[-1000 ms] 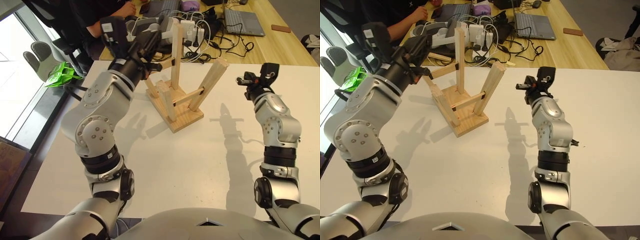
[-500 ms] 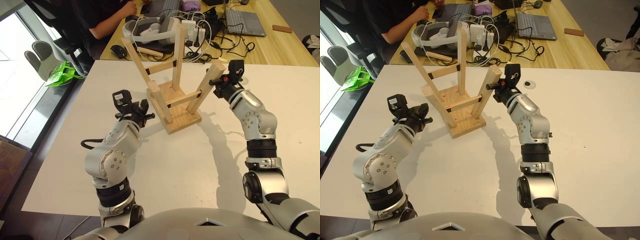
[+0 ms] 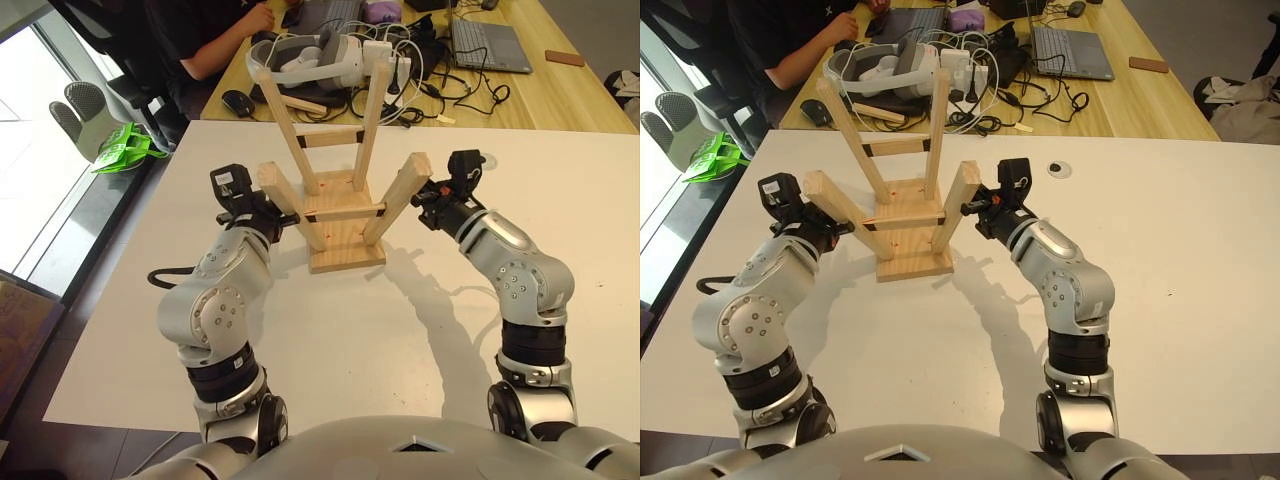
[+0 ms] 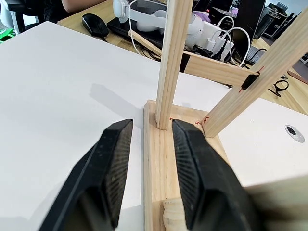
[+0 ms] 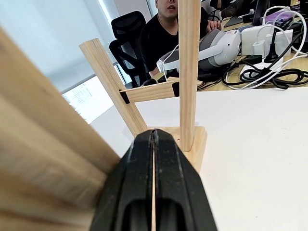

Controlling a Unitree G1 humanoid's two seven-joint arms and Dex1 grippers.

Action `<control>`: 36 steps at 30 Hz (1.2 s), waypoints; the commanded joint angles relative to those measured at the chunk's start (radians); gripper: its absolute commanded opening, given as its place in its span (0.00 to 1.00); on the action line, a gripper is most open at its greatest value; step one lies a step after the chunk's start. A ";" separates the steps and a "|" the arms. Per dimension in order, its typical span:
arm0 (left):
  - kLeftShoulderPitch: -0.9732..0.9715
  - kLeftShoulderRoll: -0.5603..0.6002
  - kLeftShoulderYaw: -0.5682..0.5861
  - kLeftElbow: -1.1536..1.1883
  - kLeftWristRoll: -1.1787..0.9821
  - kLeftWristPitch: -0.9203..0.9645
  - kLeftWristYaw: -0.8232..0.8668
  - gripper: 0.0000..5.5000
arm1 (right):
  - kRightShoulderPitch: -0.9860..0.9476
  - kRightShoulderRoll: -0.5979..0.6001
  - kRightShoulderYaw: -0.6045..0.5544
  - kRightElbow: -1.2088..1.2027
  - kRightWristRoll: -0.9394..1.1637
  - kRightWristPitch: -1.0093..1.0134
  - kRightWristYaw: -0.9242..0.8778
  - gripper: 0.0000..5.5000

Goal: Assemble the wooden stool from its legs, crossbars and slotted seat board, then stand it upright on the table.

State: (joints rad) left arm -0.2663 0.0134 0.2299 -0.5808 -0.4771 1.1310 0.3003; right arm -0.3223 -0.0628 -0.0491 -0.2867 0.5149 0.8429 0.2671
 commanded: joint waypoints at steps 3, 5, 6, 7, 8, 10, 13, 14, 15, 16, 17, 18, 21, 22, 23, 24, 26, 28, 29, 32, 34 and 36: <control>-0.019 -0.055 -0.085 -0.034 -0.003 0.037 -0.024 0.28 | 0.034 0.006 0.003 -0.120 0.065 0.085 -0.022 0.00; -0.014 -0.075 -0.105 -0.044 0.000 0.043 -0.026 0.28 | 0.041 0.002 0.000 -0.133 0.068 0.099 -0.026 0.00; -0.014 -0.084 -0.112 -0.047 0.001 0.045 -0.028 0.28 | 0.044 0.001 -0.003 -0.140 0.072 0.106 -0.028 0.00; -0.015 -0.091 -0.117 -0.049 0.003 0.047 -0.030 0.28 | 0.046 0.000 -0.006 -0.148 0.075 0.113 -0.031 0.00; -0.017 -0.096 -0.120 -0.052 0.005 0.049 -0.035 0.28 | 0.051 0.001 -0.010 -0.157 0.079 0.119 -0.034 0.00; -0.015 -0.100 -0.126 -0.056 0.008 0.054 -0.044 0.28 | 0.063 0.001 -0.016 -0.169 0.080 0.128 -0.039 0.00; -0.004 -0.081 -0.124 -0.055 0.016 0.061 -0.058 0.28 | 0.080 -0.012 -0.026 -0.174 0.067 0.129 -0.046 0.00; -0.003 -0.071 -0.117 -0.055 0.019 0.063 -0.064 0.28 | 0.084 -0.020 -0.031 -0.173 0.061 0.128 -0.049 0.00; -0.003 -0.065 -0.110 -0.055 0.023 0.064 -0.070 0.28 | 0.086 -0.026 -0.035 -0.171 0.056 0.127 -0.051 0.00; -0.003 -0.057 -0.103 -0.054 0.026 0.065 -0.076 0.28 | 0.087 -0.034 -0.041 -0.168 0.052 0.125 -0.051 0.00; -0.003 -0.052 -0.096 -0.055 0.029 0.067 -0.081 0.28 | 0.086 -0.042 -0.047 -0.164 0.049 0.124 -0.051 0.00; -0.003 -0.048 -0.091 -0.055 0.032 0.068 -0.085 0.28 | 0.086 -0.054 -0.055 -0.160 0.047 0.124 -0.048 0.00; 0.018 -0.028 -0.077 -0.069 0.041 0.076 -0.105 0.28 | 0.092 -0.102 -0.079 -0.158 0.048 0.134 -0.034 0.00; 0.030 -0.020 -0.072 -0.074 0.043 0.078 -0.112 0.28 | 0.097 -0.116 -0.086 -0.160 0.052 0.140 -0.030 0.00; 0.044 -0.011 -0.065 -0.080 0.047 0.082 -0.120 0.28 | 0.105 -0.132 -0.094 -0.166 0.057 0.149 -0.026 0.00; 0.060 0.002 -0.053 -0.086 0.048 0.086 -0.130 0.28 | 0.118 -0.152 -0.106 -0.175 0.066 0.160 -0.022 0.00; 0.083 0.025 -0.030 -0.098 0.049 0.094 -0.147 0.28 | 0.140 -0.184 -0.127 -0.191 0.078 0.180 -0.015 0.00; 0.098 0.039 -0.008 -0.110 0.047 0.102 -0.161 0.28 | 0.155 -0.206 -0.145 -0.201 0.084 0.195 -0.009 0.00; 0.104 0.046 0.000 -0.115 0.045 0.105 -0.168 0.28 | 0.161 -0.215 -0.152 -0.205 0.088 0.200 -0.008 0.00; 0.128 0.082 0.030 -0.110 0.049 0.104 -0.195 0.28 | 0.173 -0.244 -0.180 -0.189 0.069 0.197 -0.027 0.00; 0.121 0.098 0.051 -0.064 0.071 0.080 -0.196 0.28 | 0.147 -0.241 -0.199 -0.127 0.010 0.166 -0.095 0.00; 0.087 0.105 0.056 0.017 0.114 0.029 -0.176 0.28 | 0.095 -0.227 -0.205 -0.024 -0.084 0.122 -0.198 0.00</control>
State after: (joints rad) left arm -0.1473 0.1080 0.2789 -0.6264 -0.3999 1.1931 0.1069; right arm -0.1799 -0.2921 -0.2422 -0.3852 0.4980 0.9981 0.1414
